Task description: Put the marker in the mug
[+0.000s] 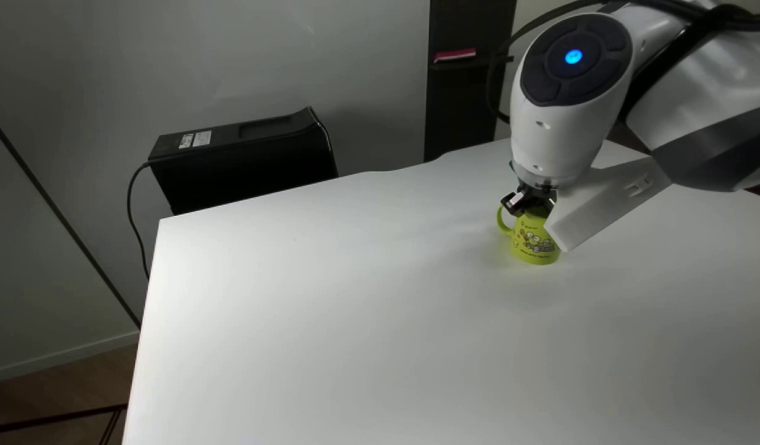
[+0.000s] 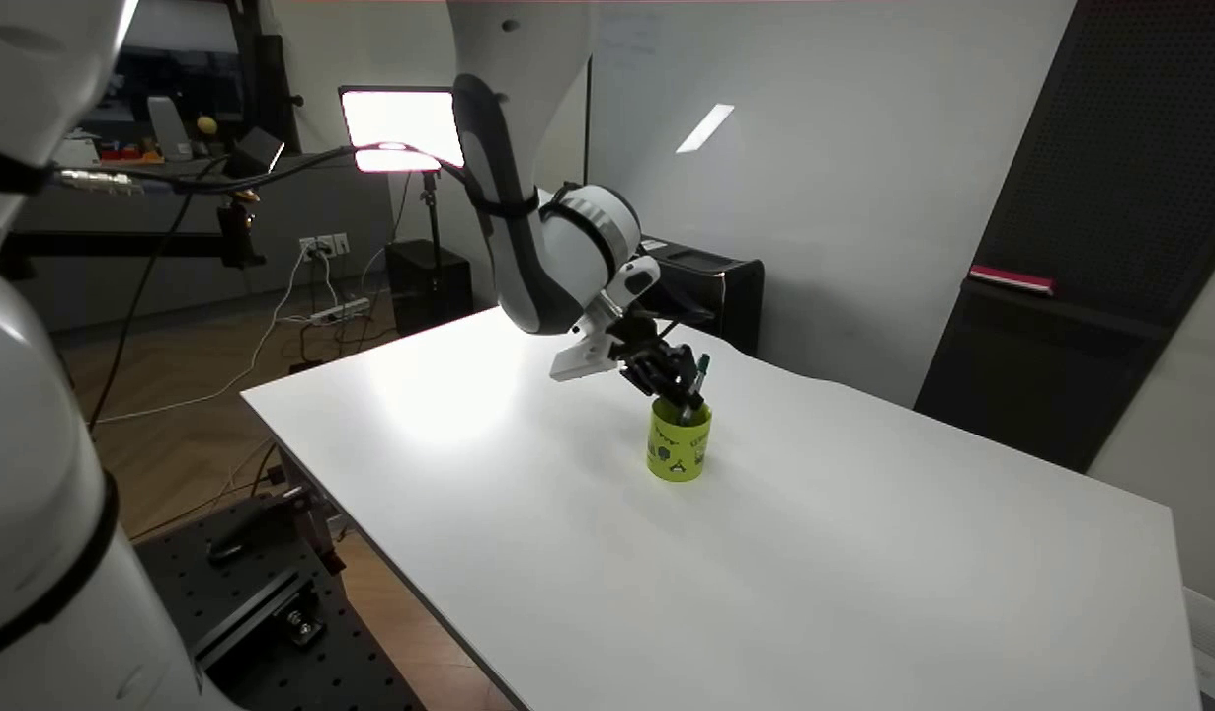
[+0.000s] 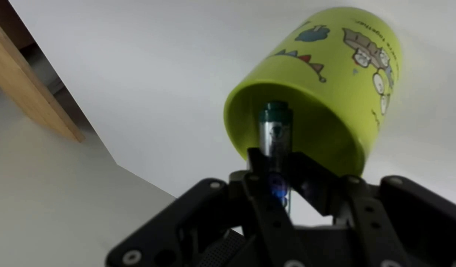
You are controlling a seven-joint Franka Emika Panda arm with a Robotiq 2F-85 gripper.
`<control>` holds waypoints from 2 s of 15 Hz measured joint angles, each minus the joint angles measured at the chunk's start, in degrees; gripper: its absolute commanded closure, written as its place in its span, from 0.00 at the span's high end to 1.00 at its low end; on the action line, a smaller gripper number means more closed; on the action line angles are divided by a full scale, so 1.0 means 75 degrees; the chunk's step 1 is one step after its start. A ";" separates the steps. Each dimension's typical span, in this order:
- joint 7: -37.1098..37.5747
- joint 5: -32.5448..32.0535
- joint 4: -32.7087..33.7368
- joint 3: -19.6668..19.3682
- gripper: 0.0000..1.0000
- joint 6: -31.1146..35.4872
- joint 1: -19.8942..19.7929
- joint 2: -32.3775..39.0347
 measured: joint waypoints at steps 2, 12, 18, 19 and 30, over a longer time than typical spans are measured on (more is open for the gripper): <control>0.0000 0.0004 0.0000 0.0050 0.69 -0.0104 0.0001 0.0008; -0.1088 0.1096 0.0102 0.0321 1.00 -0.0565 -0.0027 -0.0112; -0.2466 0.2221 0.0330 0.0525 1.00 -0.1071 0.0100 -0.0536; -0.2873 0.2553 0.0362 0.0581 1.00 -0.1209 0.0126 -0.0613; -0.8085 0.6896 0.0422 0.1101 1.00 -0.2118 0.0219 -0.1265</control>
